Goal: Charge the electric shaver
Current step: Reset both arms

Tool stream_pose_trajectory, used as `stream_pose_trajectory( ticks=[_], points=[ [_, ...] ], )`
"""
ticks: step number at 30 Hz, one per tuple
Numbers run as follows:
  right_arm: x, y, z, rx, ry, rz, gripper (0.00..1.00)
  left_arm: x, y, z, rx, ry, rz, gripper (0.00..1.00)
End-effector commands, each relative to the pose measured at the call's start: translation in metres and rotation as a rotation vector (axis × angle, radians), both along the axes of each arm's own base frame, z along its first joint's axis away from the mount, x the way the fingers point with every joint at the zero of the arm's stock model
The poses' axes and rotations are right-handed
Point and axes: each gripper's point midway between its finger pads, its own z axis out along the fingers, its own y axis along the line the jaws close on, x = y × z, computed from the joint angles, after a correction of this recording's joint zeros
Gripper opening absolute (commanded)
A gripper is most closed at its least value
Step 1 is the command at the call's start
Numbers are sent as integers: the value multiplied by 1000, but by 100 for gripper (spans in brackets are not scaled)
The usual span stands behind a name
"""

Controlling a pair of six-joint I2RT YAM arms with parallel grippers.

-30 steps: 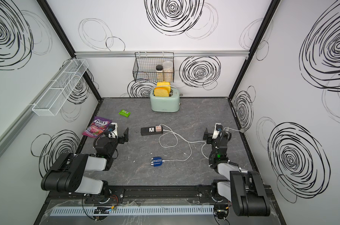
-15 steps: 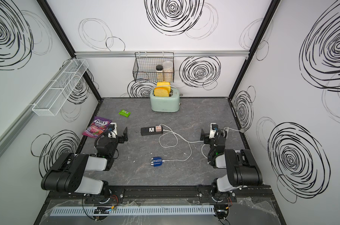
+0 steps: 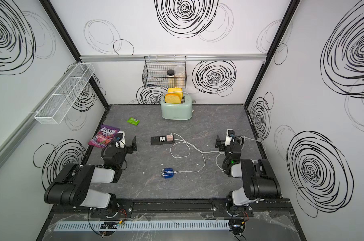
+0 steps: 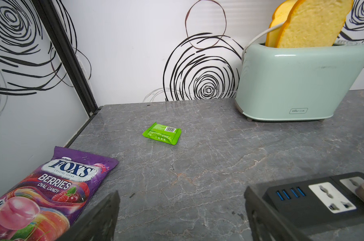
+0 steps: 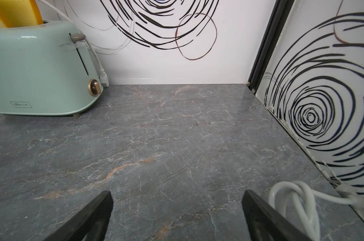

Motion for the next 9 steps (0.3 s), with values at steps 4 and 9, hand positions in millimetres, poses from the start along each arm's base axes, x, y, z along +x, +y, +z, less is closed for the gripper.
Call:
stream_pose_trajectory(
  ticks=[4,9],
  points=[
    [5,-2,3,8,-8,-6,98,7,0,19,-13,-65,8,97],
    [2,-2,5,7,-17,-8,98,6,0,19,-14,-66,6,97]
  ],
)
